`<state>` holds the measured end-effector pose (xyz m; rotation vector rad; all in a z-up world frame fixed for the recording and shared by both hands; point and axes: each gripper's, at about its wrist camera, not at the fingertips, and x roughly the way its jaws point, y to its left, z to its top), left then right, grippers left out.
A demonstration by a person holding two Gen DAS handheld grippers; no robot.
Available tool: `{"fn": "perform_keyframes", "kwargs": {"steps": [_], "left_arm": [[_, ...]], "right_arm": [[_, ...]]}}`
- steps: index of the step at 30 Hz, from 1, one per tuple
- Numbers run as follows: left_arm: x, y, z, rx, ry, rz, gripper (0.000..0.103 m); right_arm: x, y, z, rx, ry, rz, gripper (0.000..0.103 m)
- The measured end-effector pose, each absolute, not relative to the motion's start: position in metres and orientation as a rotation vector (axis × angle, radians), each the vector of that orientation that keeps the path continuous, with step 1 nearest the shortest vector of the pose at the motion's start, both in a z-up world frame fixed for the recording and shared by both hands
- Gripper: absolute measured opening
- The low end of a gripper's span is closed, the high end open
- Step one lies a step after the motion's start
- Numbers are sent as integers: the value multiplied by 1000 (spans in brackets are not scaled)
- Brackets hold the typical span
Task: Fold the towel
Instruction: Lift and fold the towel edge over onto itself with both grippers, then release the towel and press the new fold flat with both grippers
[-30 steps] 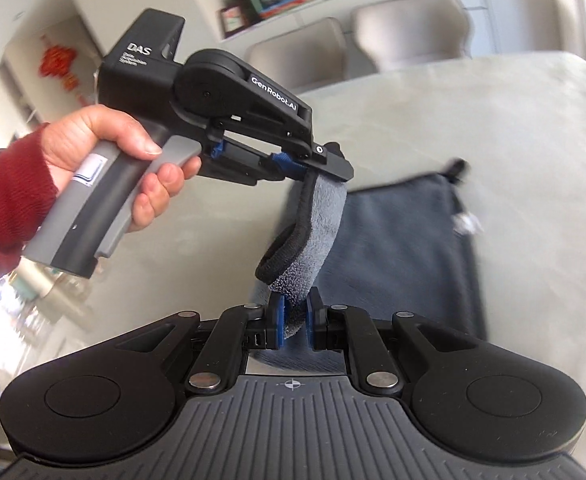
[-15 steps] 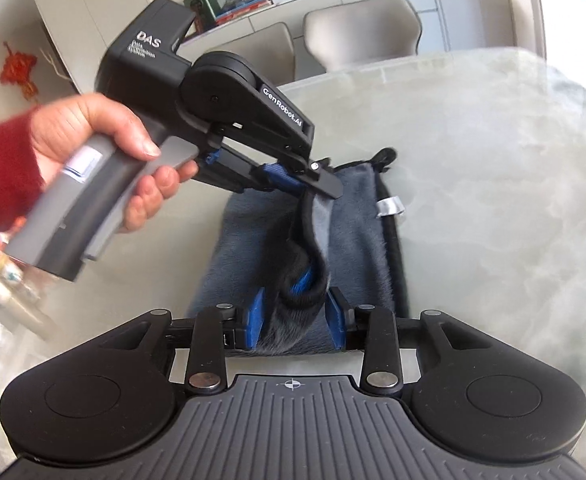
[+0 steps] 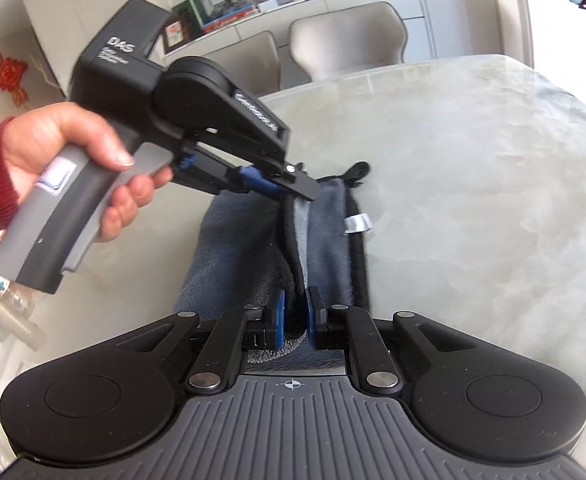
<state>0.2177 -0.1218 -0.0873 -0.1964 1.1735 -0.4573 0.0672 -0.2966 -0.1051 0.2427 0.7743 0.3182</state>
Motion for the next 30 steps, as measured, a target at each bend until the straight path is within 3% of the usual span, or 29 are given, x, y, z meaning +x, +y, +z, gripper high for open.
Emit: {"fn": "perform_keyframes", "kwargs": {"steps": [15, 20, 23, 30], "left_arm": [[219, -137, -86, -137, 1174, -457, 16], [219, -134, -88, -191, 1179, -478, 48], [217, -129, -84, -190, 1154, -477, 61], [196, -81, -62, -242, 1035, -454, 70]], "right_arm": [[66, -310, -112, 284, 775, 284, 11], [67, -311, -120, 300, 807, 263, 12], [67, -313, -121, 316, 811, 257, 13], [64, -320, -114, 317, 807, 239, 14]]}}
